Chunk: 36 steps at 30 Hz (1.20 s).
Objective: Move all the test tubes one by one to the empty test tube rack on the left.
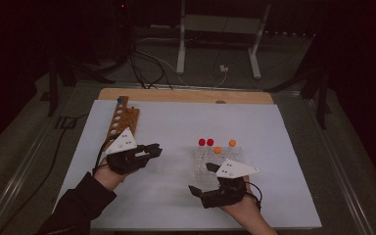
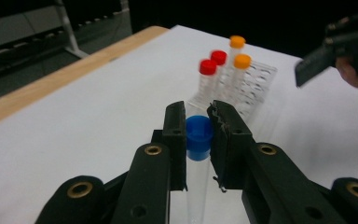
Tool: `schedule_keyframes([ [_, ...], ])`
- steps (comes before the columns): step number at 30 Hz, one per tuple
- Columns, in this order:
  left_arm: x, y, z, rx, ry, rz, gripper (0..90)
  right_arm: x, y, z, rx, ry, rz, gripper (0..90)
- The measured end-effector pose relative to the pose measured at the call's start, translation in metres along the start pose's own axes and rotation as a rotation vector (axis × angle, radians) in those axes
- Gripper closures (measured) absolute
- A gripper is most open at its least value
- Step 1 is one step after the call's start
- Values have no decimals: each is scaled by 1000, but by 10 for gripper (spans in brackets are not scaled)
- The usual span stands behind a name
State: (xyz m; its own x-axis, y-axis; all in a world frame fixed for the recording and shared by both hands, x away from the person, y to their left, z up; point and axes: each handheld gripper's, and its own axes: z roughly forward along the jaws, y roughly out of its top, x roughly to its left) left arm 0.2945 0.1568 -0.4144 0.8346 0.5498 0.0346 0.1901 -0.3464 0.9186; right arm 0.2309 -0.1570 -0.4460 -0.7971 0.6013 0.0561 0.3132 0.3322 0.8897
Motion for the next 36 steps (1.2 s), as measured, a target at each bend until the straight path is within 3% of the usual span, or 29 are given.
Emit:
schedule_keyframes([
  [6,12,11,-9,-11,42,11,781,-1,1,-2,-18,10,9,0],
  [18,58,26,-20,-11,171,-19,781,-4,2,-9,-66,20,4,0],
  [26,87,25,-22,-21,242,-74,781,-3,1,-8,-62,17,-13,0],
  [36,113,31,-23,-38,319,-100,781,-4,0,-7,-55,21,-9,0],
])
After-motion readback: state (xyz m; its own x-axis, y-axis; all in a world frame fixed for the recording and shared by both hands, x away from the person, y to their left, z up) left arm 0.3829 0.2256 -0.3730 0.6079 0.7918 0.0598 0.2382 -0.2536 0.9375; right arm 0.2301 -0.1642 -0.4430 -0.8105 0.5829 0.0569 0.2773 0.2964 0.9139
